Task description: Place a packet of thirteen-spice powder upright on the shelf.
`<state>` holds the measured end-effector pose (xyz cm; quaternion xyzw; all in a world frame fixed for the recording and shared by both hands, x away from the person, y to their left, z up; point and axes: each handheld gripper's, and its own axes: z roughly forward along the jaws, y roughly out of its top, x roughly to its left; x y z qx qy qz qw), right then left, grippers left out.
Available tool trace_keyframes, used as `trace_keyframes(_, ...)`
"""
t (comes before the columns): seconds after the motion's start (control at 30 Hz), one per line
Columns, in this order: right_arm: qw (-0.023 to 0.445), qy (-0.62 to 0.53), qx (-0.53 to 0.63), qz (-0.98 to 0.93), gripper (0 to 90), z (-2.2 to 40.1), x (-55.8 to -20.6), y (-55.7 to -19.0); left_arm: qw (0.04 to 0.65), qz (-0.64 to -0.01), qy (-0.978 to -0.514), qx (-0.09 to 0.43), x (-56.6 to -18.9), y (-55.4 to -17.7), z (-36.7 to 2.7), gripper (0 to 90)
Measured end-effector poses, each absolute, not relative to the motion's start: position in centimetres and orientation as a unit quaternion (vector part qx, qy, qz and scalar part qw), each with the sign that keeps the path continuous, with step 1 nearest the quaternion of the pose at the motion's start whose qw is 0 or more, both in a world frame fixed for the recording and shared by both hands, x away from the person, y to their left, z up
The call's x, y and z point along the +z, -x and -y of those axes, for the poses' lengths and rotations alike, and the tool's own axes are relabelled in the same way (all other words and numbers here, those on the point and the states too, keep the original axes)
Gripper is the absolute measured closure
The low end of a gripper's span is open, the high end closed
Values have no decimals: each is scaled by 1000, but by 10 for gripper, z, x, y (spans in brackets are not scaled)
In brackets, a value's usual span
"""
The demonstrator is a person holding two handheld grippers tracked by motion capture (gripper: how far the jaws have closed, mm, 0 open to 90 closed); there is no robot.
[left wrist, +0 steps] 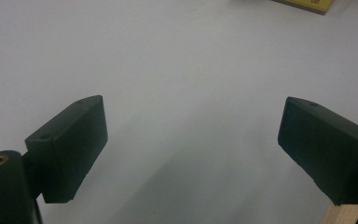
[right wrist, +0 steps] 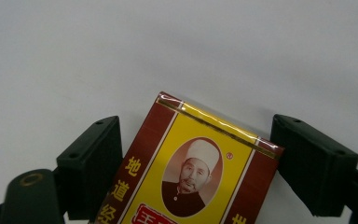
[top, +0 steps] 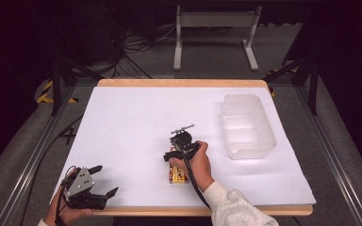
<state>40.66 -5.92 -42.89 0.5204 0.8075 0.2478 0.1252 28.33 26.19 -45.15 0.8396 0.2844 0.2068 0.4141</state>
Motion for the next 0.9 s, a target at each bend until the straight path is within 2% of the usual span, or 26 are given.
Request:
trace_keyframes(0.53,137,-517,264,-803,256,59,-421,-400,412,-283,-842,205,-452,-283,-261,89)
trace_keyframes(0.9,120,-513,240,-815,213,54,-430,-401,409,-284,-842,206,-452,-283,-261,89)
